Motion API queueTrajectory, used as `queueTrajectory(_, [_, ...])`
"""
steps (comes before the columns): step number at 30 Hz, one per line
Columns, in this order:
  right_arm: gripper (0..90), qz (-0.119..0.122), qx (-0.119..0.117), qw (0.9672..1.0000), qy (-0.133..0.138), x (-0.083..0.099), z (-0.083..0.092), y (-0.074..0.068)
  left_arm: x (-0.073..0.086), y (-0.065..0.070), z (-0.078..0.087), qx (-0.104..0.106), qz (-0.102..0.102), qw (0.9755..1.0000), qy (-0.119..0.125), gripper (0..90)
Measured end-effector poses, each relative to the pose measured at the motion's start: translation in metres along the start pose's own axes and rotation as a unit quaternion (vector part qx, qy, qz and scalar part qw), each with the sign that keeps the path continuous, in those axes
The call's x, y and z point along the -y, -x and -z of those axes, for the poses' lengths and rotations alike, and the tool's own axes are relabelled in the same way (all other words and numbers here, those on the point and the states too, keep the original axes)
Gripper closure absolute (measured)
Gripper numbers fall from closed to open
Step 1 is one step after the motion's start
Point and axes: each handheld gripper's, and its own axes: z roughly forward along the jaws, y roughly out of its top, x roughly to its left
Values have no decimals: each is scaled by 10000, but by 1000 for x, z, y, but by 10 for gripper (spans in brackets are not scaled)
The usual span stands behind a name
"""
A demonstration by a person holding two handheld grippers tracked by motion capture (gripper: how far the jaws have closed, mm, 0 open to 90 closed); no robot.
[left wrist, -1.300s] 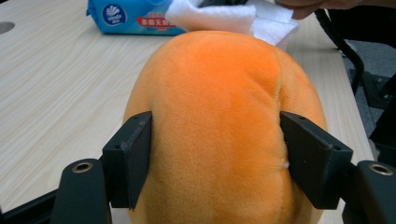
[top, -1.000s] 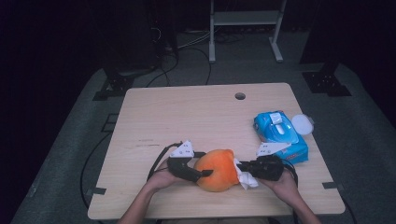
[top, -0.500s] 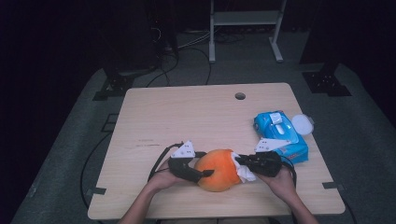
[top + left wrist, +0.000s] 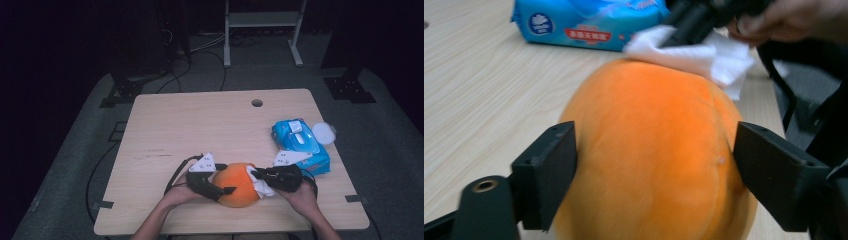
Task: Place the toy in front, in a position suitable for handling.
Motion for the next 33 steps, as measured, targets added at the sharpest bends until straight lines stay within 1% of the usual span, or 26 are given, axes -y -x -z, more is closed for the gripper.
queueTrajectory(1, [835,-10,20,10000,-6,2,1,1,1,-6,1,-148,261,9995,-51,145])
queueTrajectory(2, [835,-41,7,10000,7,4,1,2,1,-6,1,-148,261,9995,-51,114])
queueTrajectory(3, [835,-101,-54,9999,37,5,1,3,4,-12,-3,-39,625,9979,-145,112])
queueTrajectory(5, [835,-133,-75,9999,46,4,1,4,6,-10,-7,-53,635,9978,-180,127])
queueTrajectory(7, [836,-24,-41,9999,109,-1,1,0,5,-5,-8,-203,350,9990,-176,233])
queueTrajectory(8, [836,52,-35,9997,221,-7,3,-4,2,-3,-7,-313,236,9991,-137,300])
queueTrajectory(10, [836,76,-127,9990,416,-14,5,-9,-8,6,-5,-723,-139,9973,29,328])
queueTrajectory(11, [836,122,-130,9987,472,-18,5,-12,-11,10,-6,-882,-344,9955,10,333])
queueTrajectory(12, [836,122,-130,9987,472,-18,5,-12,-11,10,-6,-882,-344,9955,10,333])
queueTrajectory(13, [836,315,43,9988,361,-22,1,-16,-12,14,-7,-892,-574,9943,-98,330])
queueTrajectory(15, [836,331,40,9990,300,-20,0,-16,-11,15,-7,-832,-610,9946,-124,325])
queueTrajectory(16, [836,327,33,9991,252,-16,-2,-14,-8,12,-4,-640,-499,9967,-72,302])
queueTrajectory(17, [836,311,26,9993,199,-12,-2,-11,-8,11,-4,-594,-420,9973,-34,263])
queueTrajectory(18, [836,282,67,9994,170,-10,0,-10,-6,2,-1,-472,21,9989,25,196])
queueTrajectory(20, [836,275,92,9995,118,-7,1,-9,-3,-6,-3,-398,481,9980,-20,144])
queueTrajectory(21, [836,275,92,9995,118,-7,1,-9,-3,-6,-3,-398,481,9980,-20,138])
queueTrajectory(22, [835,227,73,9996,140,-4,0,-8,-1,-9,-6,-312,697,9971,-28,147])
queueTrajectory(23, [835,225,86,9996,137,-4,-1,-8,1,-7,-11,-450,675,9967,-64,169])
queueTrajectory(24, [835,263,134,9995,122,-5,-1,-9,1,-7,-11,-450,675,9967,-64,219])
queueTrajectory(25, [835,261,145,9995,141,-7,-2,-11,-2,-1,-12,-630,410,9971,-80,259])
queueTrajectory(28, [835,350,-16,9991,245,-14,-5,-21,-9,8,-11,-853,-30,9963,-67,329])
queueTrajectory(29, [835,350,-16,9991,245,-14,-5,-21,-9,8,-11,-853,-30,9963,-67,337])
queueTrajectory(30, [835,413,-26,9988,277,-17,-6,-23,-11,11,-9,-937,-168,9954,-93,337])
queueTrajectory(31, [835,538,120,9982,256,-19,-6,-25,-12,12,-7,-980,-245,9949,-70,362])
queueTrajectory(32, [835,538,120,9982,256,-19,-6,-25,-12,11,-5,-1017,-273,9944,-55,362])
queueTrajectory(33, [836,401,164,9986,287,-17,-3,-17,-13,11,-3,-1068,-316,9938,-32,368])
